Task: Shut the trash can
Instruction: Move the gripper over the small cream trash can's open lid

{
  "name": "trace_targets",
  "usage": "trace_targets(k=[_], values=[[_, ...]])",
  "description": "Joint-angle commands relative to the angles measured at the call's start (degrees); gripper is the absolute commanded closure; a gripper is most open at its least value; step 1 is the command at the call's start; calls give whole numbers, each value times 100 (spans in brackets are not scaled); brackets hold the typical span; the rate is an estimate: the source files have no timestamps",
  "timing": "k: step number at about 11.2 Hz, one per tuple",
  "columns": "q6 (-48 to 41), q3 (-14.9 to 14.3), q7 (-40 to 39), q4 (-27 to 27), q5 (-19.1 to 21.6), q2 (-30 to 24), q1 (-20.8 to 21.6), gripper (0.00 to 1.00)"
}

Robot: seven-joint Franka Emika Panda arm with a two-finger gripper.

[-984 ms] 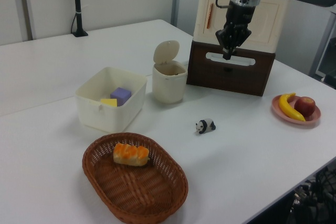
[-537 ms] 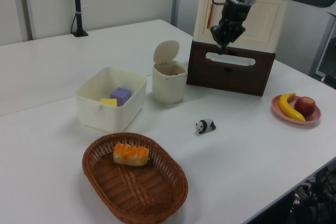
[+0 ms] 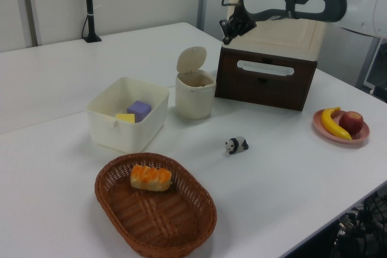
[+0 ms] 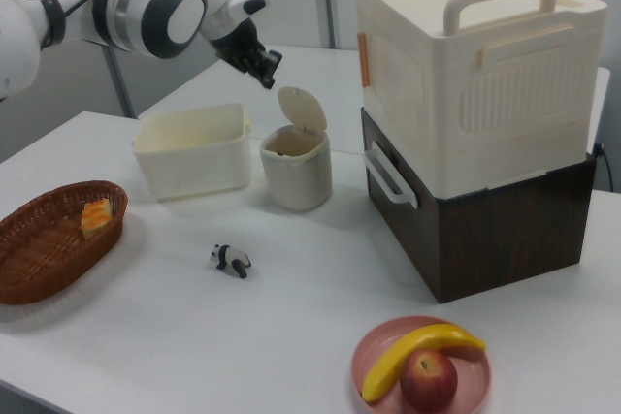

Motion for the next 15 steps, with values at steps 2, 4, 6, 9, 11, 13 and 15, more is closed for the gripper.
trace_targets(k=[2,4,6,9,11,13,15], values=[[772,-17,-324,879,68,863,-13,100],[1307,-9,-306,1064,77,1240,-48,100],[2045,-9,-245,1170,86,1566,-48,100],[2347,-9,-262,1328,86,1786,-48,100],[2356,-9,-271,1487,77,1910,-30,100],[2356,-9,-288,1487,77,1963,-13,100],[2373,-9,-297,1549,77,2042,13,100]])
